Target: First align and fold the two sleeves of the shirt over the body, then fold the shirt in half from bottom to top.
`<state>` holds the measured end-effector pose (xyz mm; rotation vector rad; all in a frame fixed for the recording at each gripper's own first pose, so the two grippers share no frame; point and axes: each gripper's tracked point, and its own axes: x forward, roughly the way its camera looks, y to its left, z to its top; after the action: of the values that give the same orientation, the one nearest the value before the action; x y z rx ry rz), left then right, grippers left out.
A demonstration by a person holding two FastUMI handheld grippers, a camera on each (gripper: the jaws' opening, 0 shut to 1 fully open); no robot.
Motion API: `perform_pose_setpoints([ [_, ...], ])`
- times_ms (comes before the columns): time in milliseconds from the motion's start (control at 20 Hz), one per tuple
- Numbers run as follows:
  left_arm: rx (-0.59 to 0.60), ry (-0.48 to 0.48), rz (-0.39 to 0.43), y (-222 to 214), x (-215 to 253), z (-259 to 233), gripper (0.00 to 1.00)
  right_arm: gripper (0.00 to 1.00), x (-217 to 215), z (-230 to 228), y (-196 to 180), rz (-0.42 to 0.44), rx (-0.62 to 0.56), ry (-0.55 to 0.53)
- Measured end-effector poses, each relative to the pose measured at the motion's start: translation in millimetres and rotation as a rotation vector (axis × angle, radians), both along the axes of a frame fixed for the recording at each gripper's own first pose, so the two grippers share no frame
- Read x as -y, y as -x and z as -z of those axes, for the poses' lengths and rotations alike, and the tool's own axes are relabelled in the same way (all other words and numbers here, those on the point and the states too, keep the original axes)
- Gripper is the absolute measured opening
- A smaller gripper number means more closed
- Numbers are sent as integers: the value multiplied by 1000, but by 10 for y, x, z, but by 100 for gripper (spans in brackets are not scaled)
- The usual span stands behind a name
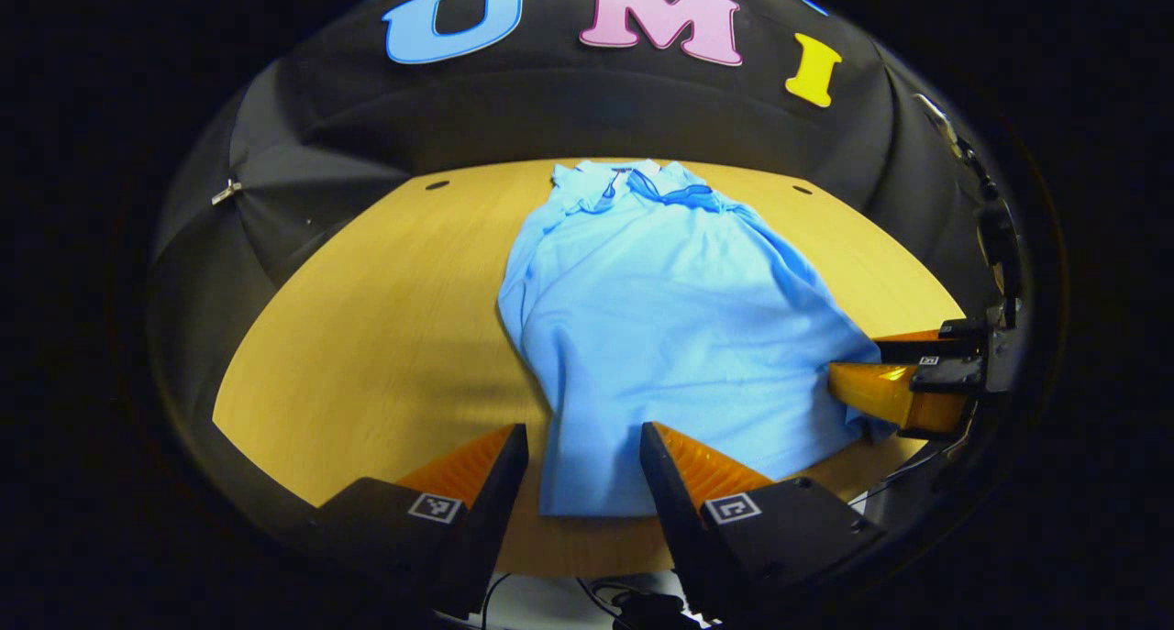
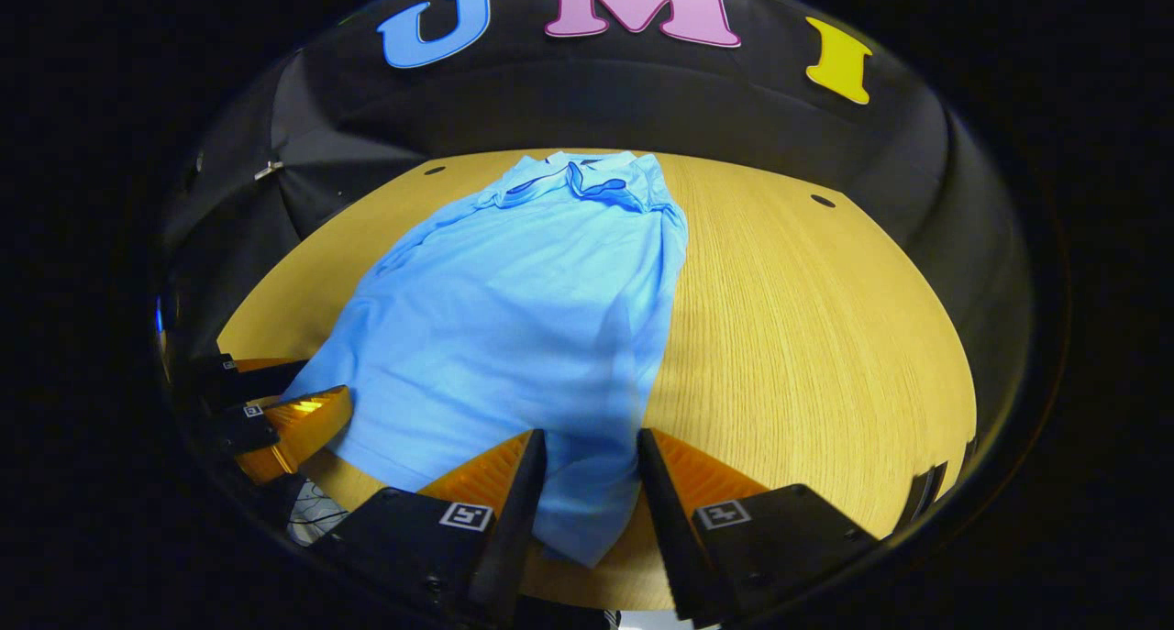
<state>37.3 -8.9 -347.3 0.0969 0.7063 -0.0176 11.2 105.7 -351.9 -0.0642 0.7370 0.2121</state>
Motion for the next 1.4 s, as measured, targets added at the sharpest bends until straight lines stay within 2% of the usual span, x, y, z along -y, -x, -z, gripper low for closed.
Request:
perform_pose_setpoints([
  [50, 2, 10, 8, -28, 37, -6, 78, 48, -10, -23, -1, 3, 1, -1],
  [100, 0, 8, 21, -4, 93, 4, 76, 43, -20, -14, 4, -6, -8, 6],
  [150, 7, 5, 29, -23, 127, -11, 55, 43, -58, -12, -3, -23, -9, 4],
  [200, 5, 6, 37, -21, 157, -21, 35, 47, -82, 1, 14, -10, -26, -16],
  [250, 2, 5, 39, -38, 175, -23, 24, 11, -72, -5, -6, 6, -35, -31],
  [400, 5, 32, 33, -24, 187, -56, 8, 8, -96, -10, 12, 7, -64, -61],
  [500, 15, 43, 41, -20, 197, -68, 7, 5, -92, -14, 13, 5, -91, -78],
  [700, -38, 1, 64, -29, 231, -100, 7, 5, -90, -9, -30, 26, -134, -118],
  [900, 5, -35, 80, -117, 257, -436, 6, 5, -103, -137, -129, 2, -178, -160],
  [1150, 30, 5, 48, -419, 305, -889, 6, 5, -65, -583, -519, -39, -125, -181],
  [1400, 94, 27, 0, -969, 277, -1410, 6, 5, -87, -1065, -1142, -79, -30, -176],
])
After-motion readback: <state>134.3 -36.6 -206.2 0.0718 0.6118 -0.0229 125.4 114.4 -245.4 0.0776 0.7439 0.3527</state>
